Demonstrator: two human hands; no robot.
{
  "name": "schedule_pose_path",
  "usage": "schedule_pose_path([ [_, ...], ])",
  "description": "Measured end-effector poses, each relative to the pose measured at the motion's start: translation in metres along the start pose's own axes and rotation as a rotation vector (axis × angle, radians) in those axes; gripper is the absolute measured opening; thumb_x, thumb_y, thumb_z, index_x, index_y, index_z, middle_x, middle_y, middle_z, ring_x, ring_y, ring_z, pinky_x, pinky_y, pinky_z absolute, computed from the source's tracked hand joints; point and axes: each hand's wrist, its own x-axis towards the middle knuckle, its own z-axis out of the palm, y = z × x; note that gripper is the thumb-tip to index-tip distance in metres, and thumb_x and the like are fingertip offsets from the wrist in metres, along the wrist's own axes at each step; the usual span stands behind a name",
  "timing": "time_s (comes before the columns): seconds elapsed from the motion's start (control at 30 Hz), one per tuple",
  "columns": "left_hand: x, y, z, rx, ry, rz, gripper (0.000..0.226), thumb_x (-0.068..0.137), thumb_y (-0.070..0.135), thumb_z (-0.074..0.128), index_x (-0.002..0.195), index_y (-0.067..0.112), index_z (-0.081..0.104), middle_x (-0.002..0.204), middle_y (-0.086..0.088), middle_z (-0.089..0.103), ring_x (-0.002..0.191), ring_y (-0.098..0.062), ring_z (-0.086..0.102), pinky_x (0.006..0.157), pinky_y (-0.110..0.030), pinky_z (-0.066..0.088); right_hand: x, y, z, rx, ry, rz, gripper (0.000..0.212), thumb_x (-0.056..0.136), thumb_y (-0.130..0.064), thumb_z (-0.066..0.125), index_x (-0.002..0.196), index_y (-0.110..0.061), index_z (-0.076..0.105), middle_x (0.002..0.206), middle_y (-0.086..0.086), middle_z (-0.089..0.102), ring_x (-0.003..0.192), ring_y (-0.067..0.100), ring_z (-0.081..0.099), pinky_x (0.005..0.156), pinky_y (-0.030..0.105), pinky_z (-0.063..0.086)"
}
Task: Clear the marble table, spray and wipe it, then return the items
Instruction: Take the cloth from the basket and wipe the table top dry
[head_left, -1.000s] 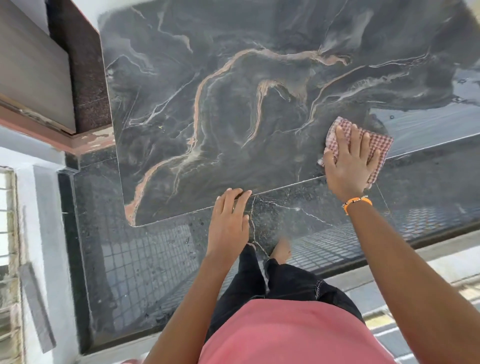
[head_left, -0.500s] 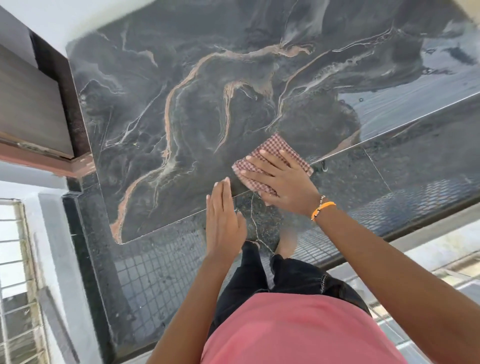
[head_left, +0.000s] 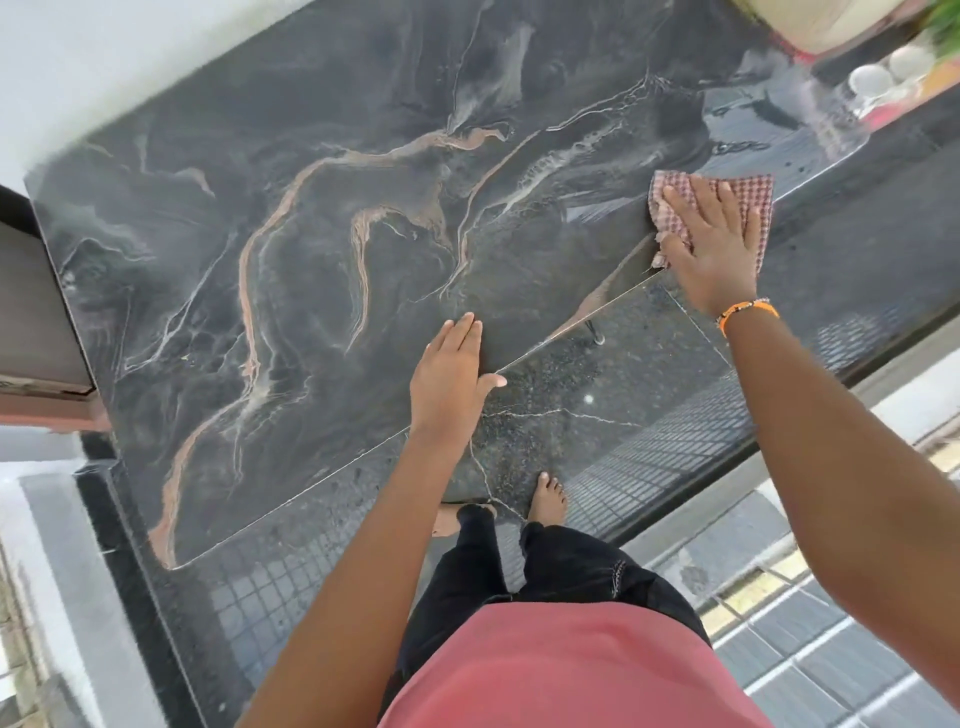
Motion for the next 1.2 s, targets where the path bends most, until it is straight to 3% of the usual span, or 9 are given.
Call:
schedule_pose_path([
  [0.13,0.001,0.002,0.000,-0.063,0.017,-0.058,0.071,0.082,0.032,0.067,0.143,0.017,0.035,0.151,0.007,0.032,0.142,-0.014,0.023,0.111,-0.029,0.025,-0.023,-0.033,0.019,0.107,0.108,0.152,0.056,0.092,-0.031,0.044,0.146,-0.027,0.031,0.160,0.003,0.013,0.147,0.031,0.002,0.118,0.051,-0.001],
  [0.3,0.005,0.002,0.003,-0.094,0.037,-0.101,0.072,0.077,0.029,0.073,0.141,0.019,0.041,0.148,0.009,0.038,0.140,-0.012,0.027,0.109,-0.027,0.028,-0.067,-0.103,0.056,-0.023,-0.059,-0.191,0.056,0.095,-0.041,0.040,0.148,-0.028,0.026,0.160,0.002,0.014,0.147,0.031,0.005,0.117,0.046,-0.002],
  [0.43,0.003,0.001,0.005,-0.134,0.090,-0.131,0.069,0.076,0.030,0.075,0.137,0.018,0.045,0.142,0.002,0.046,0.132,-0.016,0.039,0.105,-0.034,0.037,-0.078,-0.132,0.073,-0.157,-0.184,-0.544,0.054,0.096,-0.045,0.035,0.147,-0.029,0.028,0.158,-0.001,0.021,0.146,0.027,0.015,0.117,0.048,0.006],
  [0.57,0.006,0.018,0.012,-0.072,0.089,-0.118,0.090,0.075,0.047,0.070,0.144,0.010,0.027,0.153,-0.004,0.025,0.142,-0.021,0.021,0.117,-0.041,0.014,-0.040,-0.118,0.062,-0.212,-0.203,-0.634,0.050,0.096,-0.046,0.035,0.145,-0.035,0.029,0.157,-0.007,0.022,0.146,0.021,0.015,0.116,0.052,0.005],
  [0.63,0.016,0.032,0.011,-0.015,0.074,-0.059,0.097,0.075,0.054,0.065,0.147,0.007,0.018,0.156,-0.006,0.015,0.145,-0.021,0.009,0.117,-0.040,0.004,-0.012,-0.109,0.052,-0.223,-0.198,-0.574,0.050,0.097,-0.046,0.033,0.145,-0.037,0.028,0.158,-0.009,0.019,0.147,0.020,0.012,0.116,0.052,0.004],
  [0.77,0.054,0.059,0.006,0.067,0.018,0.062,0.101,0.077,0.054,0.063,0.149,0.010,0.008,0.159,-0.004,0.005,0.146,-0.021,-0.003,0.117,-0.038,-0.001,0.048,-0.065,0.019,-0.177,-0.157,-0.358,0.050,0.097,-0.044,0.033,0.146,-0.040,0.024,0.159,-0.011,0.014,0.148,0.019,0.007,0.117,0.051,-0.001],
  [0.93,0.088,0.080,0.002,-0.016,-0.131,0.056,0.097,0.073,0.042,0.074,0.148,0.014,0.019,0.157,-0.002,0.014,0.145,-0.020,0.008,0.117,-0.041,0.011,0.100,0.027,-0.027,-0.144,-0.079,-0.048,0.051,0.096,-0.043,0.034,0.146,-0.041,0.022,0.160,-0.010,0.011,0.148,0.018,0.004,0.118,0.051,-0.002],
  [1.03,0.091,0.081,0.003,-0.037,-0.136,0.011,0.096,0.071,0.040,0.077,0.147,0.016,0.023,0.156,-0.001,0.015,0.143,-0.019,0.015,0.117,-0.041,0.021,0.091,0.055,-0.043,-0.094,-0.021,0.067,0.051,0.095,-0.039,0.039,0.145,-0.039,0.026,0.159,-0.008,0.015,0.148,0.020,0.007,0.118,0.053,0.000],
  [1.2,0.090,0.083,0.006,-0.015,-0.151,-0.003,0.095,0.073,0.042,0.074,0.148,0.018,0.020,0.157,0.000,0.011,0.144,-0.018,0.012,0.118,-0.039,0.016,0.030,0.020,-0.023,0.018,0.012,0.078,0.054,0.092,-0.039,0.038,0.145,-0.035,0.030,0.159,-0.006,0.016,0.147,0.024,0.007,0.115,0.055,-0.004],
])
